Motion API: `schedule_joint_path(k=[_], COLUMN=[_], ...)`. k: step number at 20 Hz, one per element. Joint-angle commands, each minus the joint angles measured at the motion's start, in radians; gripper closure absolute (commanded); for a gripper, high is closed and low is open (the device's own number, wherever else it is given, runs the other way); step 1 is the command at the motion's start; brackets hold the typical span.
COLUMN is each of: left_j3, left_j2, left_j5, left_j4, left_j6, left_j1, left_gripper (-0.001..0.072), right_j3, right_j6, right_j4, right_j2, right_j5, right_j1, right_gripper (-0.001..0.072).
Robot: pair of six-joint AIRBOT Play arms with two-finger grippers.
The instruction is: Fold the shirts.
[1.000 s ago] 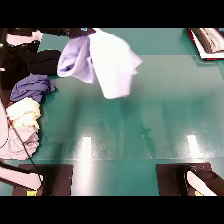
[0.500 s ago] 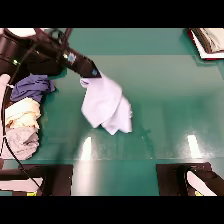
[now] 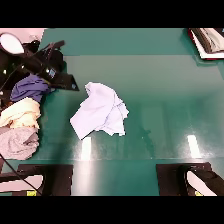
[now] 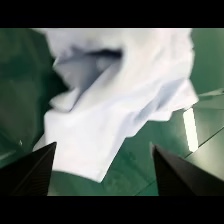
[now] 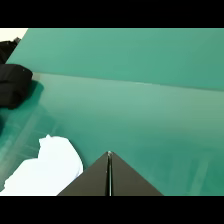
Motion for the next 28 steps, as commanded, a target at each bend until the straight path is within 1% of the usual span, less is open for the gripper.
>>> schedule_joint_path(k=[1, 3, 6, 10, 12, 14, 16, 17, 18, 20, 22, 23, 24, 25, 26, 28], left_j3=[-0.254, -0.373, -0.482, -0.525, -0.525, -0.526, -0.526, -0.523, -0.5, -0.403, -0.271, -0.208, -0.146, -0.101, -0.068, -0.04], left_j2=[0.056, 0.056, 0.054, 0.051, 0.042, 0.036, 0.036, 0.037, 0.039, 0.069, 0.149, 0.193, 0.236, 0.271, 0.304, 0.34], left_j5=[0.092, 0.198, 0.326, 0.415, 0.424, 0.421, 0.421, 0.413, 0.378, 0.284, 0.228, 0.217, 0.211, 0.214, 0.216, 0.209], left_j4=[0.058, 0.058, 0.002, 0.019, 0.039, 0.012, -0.011, -0.014, 0.001, 0.091, 0.198, 0.238, 0.26, 0.266, 0.262, 0.256], left_j6=[0.021, 0.025, 0.106, 0.12, 0.119, 0.116, 0.12, 0.119, 0.119, 0.084, 0.051, 0.044, 0.044, 0.043, 0.04, 0.032], left_j1=[0.053, 0.058, 0.045, -0.012, -0.036, -0.042, -0.042, -0.042, -0.042, -0.042, -0.042, -0.042, -0.042, -0.042, -0.042, -0.042], left_gripper=[-0.0001, -0.0001, -0.0001, -0.0001, -0.0001, 0.0012, 0.0534, 0.0676, 0.0684, 0.0685, 0.0685, 0.0685, 0.0684, 0.0684, 0.0684, 0.0684], right_j3=[-0.001, -0.001, -0.001, -0.001, -0.001, -0.001, -0.001, -0.001, -0.001, -0.001, -0.001, -0.005, -0.027, -0.061, -0.107, -0.201], right_j6=[0.0, 0.0, 0.0, 0.0, 0.0, 0.0, 0.0, 0.0, 0.0, 0.0, 0.0, 0.0, 0.0, 0.0, 0.0, 0.0], right_j4=[-0.001, -0.001, 0.0, 0.0, 0.0, 0.0, 0.0, 0.0, 0.001, 0.011, 0.01, 0.01, 0.01, 0.01, 0.01, 0.011], right_j2=[0.0, 0.0, 0.0, 0.0, 0.001, 0.0, 0.0, 0.0, -0.004, -0.039, -0.107, -0.149, -0.191, -0.232, -0.278, -0.37], right_j5=[0.019, 0.019, 0.021, 0.033, 0.041, 0.044, 0.044, 0.046, 0.048, 0.066, 0.139, 0.168, 0.171, 0.159, 0.142, 0.093], right_j1=[0.001, 0.001, 0.001, 0.001, 0.001, 0.001, 0.001, 0.001, 0.001, 0.003, 0.03, 0.057, 0.097, 0.139, 0.187, 0.279], right_gripper=[0.0692, 0.0692, 0.0692, 0.0692, 0.0692, 0.0692, 0.0692, 0.0692, 0.0692, 0.0692, 0.0691, 0.0678, 0.0512, 0.0296, 0.0207, 0.0207])
